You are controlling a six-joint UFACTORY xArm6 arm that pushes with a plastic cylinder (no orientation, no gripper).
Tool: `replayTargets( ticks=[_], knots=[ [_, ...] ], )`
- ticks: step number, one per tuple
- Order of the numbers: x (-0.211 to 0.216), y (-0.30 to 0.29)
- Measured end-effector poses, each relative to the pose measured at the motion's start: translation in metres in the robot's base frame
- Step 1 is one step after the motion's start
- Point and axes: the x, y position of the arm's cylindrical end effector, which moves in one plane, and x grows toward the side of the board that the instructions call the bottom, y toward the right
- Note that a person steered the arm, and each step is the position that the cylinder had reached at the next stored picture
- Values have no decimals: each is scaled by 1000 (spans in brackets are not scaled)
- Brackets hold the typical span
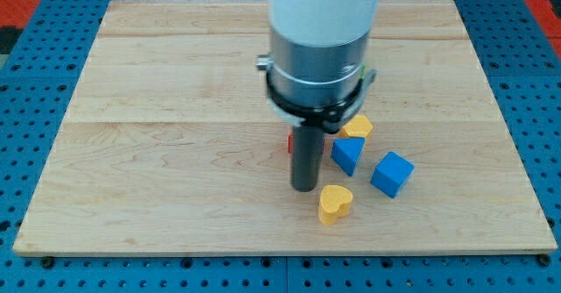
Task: Place green star along with red circle diagonally towards green star
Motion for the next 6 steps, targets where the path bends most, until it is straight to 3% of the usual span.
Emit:
replayTargets(
  ticks=[1, 4, 6],
  knots=[
    [-6, -15],
    [-78, 0],
    [-85, 8]
  ],
)
